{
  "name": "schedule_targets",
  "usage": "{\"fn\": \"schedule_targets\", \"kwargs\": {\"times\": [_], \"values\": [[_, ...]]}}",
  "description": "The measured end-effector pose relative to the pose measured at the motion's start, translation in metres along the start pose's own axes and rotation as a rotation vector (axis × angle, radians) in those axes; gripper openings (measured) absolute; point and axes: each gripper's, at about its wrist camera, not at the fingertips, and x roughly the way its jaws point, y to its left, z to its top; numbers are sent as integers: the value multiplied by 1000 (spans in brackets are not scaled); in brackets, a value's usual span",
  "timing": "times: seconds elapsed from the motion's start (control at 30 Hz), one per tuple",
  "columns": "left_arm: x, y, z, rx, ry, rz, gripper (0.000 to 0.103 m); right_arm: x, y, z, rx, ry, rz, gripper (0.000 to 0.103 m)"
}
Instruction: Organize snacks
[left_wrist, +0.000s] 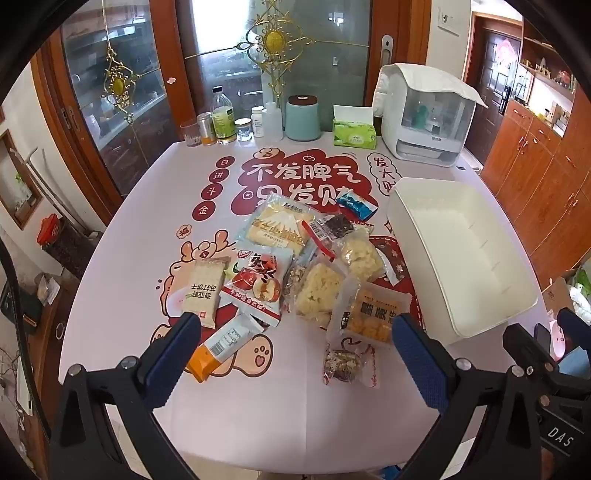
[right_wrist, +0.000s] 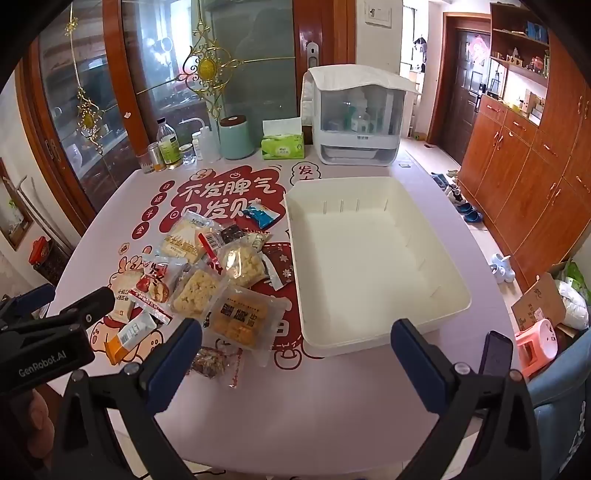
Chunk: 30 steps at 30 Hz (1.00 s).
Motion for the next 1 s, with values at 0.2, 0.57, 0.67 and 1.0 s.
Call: {"fn": "schedule_targets", "kwargs": {"times": [0.2,0.57,0.67,1.0], "values": [[0,-1,-1,4,-20,1,103,-3,1,-3,3,-14,6,103],[9,2,-12,7,9,8,103,-1,3,-5,1,-18,12,103],[5,8,-15,2,11,-2,103,-11,5,-4,-3,-24,9,103],[1,6,-13,2,14,-5,103,-9,8,-7,-2,-27,11,103]]}}
